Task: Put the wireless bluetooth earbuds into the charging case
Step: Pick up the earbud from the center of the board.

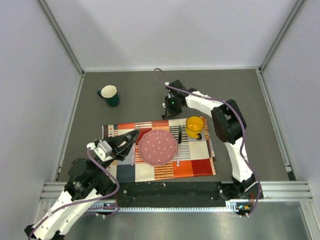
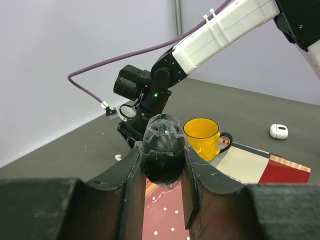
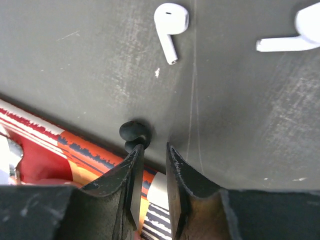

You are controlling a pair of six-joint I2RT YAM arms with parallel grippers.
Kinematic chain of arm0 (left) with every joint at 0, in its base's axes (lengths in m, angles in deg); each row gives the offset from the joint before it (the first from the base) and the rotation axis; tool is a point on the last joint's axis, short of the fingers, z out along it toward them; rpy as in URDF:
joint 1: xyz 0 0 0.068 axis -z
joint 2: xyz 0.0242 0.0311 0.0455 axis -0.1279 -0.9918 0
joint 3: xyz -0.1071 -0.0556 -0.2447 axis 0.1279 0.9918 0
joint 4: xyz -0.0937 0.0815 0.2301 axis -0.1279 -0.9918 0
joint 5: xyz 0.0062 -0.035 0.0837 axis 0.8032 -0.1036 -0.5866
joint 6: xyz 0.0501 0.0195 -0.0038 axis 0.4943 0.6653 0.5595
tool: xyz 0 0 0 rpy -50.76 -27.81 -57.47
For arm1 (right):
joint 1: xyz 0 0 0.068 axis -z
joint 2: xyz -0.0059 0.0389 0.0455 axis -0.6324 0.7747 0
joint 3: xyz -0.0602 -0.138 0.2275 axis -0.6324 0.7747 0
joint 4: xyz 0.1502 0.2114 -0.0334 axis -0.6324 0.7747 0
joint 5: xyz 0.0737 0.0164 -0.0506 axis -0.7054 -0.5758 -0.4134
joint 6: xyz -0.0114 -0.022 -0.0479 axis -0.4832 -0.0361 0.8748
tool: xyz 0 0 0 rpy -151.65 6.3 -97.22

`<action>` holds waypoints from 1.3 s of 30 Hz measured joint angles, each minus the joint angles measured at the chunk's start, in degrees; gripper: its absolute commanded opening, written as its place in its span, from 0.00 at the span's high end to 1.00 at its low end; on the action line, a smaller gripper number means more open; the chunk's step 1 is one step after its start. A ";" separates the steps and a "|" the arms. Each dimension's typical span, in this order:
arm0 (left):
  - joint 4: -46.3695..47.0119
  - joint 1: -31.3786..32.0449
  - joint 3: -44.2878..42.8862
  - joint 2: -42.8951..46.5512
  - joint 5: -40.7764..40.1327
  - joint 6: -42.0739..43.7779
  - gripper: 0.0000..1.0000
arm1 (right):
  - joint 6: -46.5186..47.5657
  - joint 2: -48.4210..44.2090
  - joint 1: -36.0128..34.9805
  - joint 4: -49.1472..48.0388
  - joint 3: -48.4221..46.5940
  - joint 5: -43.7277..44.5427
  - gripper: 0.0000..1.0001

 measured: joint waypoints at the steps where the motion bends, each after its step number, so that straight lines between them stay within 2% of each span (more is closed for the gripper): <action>1: 0.00 0.00 0.00 0.00 -0.04 0.00 1.00 | -0.37 0.00 0.04 -0.35 0.42 -0.55 0.73; 19: 0.00 0.00 0.00 0.00 -0.31 0.00 1.00 | -5.27 0.00 0.74 -7.52 3.15 -6.97 0.73; 24: 0.00 0.00 0.00 0.00 -0.33 0.00 1.00 | -5.99 0.00 0.74 -8.55 3.15 -7.50 0.76; 39: 0.00 0.00 0.00 0.00 -0.94 0.00 1.00 | -8.35 0.61 0.85 -9.14 3.15 -7.58 0.76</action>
